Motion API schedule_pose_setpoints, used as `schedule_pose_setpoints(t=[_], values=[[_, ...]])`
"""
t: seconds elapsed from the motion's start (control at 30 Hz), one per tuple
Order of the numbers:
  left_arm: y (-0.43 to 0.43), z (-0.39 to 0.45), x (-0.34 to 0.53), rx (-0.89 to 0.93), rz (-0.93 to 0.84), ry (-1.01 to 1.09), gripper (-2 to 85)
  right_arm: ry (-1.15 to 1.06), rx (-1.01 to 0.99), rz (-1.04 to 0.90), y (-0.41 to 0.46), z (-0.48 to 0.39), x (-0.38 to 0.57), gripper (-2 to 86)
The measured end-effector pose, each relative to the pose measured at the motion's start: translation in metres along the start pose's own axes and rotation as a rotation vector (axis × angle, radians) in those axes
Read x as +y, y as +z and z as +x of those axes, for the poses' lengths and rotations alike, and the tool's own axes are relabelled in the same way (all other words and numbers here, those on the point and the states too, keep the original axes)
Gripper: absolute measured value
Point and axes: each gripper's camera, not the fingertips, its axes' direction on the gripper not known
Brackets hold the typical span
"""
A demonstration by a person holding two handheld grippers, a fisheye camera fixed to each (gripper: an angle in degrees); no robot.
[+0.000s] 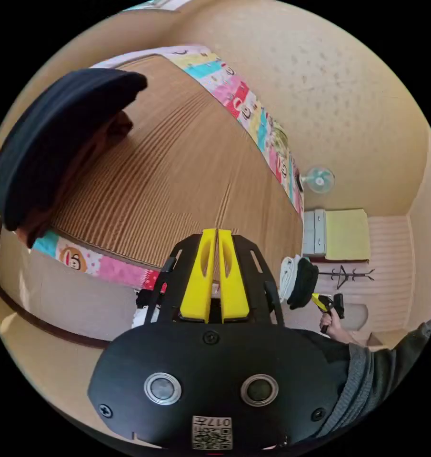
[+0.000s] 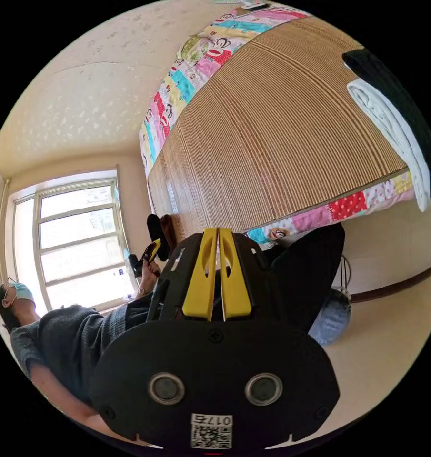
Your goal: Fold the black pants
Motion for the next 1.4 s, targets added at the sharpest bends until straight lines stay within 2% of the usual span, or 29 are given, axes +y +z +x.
schedule_pose_setpoints(t=[0.13,0.23,0.4,0.47,0.6,0.77,0.9,1.17,1.3,1.4], values=[[0.071,0.083,0.015,0.100,-0.218,0.263,-0.5,-0.053,0.217,0.147,-0.048,-0.015,0.029,0.4],[0.093,0.139,0.034,0.086,-0.236,0.424,-0.6,0.050,0.369,0.321,-0.091,-0.001,0.049,0.4],[0.120,0.191,0.064,0.101,-0.163,0.441,-0.7,0.214,0.175,0.503,-0.159,0.076,0.072,0.7],[0.140,0.207,0.081,0.096,-0.127,0.382,-0.7,0.215,0.187,0.540,-0.176,0.095,0.079,0.9],[0.190,0.238,0.107,0.081,-0.164,0.353,-0.8,0.180,0.287,0.521,-0.212,0.130,0.076,2.3],[0.272,0.307,0.140,-0.044,-0.237,0.514,-0.7,0.089,0.420,0.490,-0.256,0.150,0.055,5.0],[0.316,0.335,0.155,-0.015,-0.224,0.527,-0.7,0.023,0.507,0.482,-0.289,0.161,0.041,7.2],[0.375,0.347,0.195,-0.056,-0.129,0.509,-0.7,0.000,0.385,0.429,-0.326,0.205,0.010,12.1],[0.392,0.328,0.208,-0.099,-0.109,0.447,-0.7,0.009,0.304,0.315,-0.324,0.234,-0.021,12.8],[0.405,0.312,0.215,-0.112,-0.096,0.383,-0.7,0.023,0.442,0.284,-0.328,0.242,-0.036,6.8]])
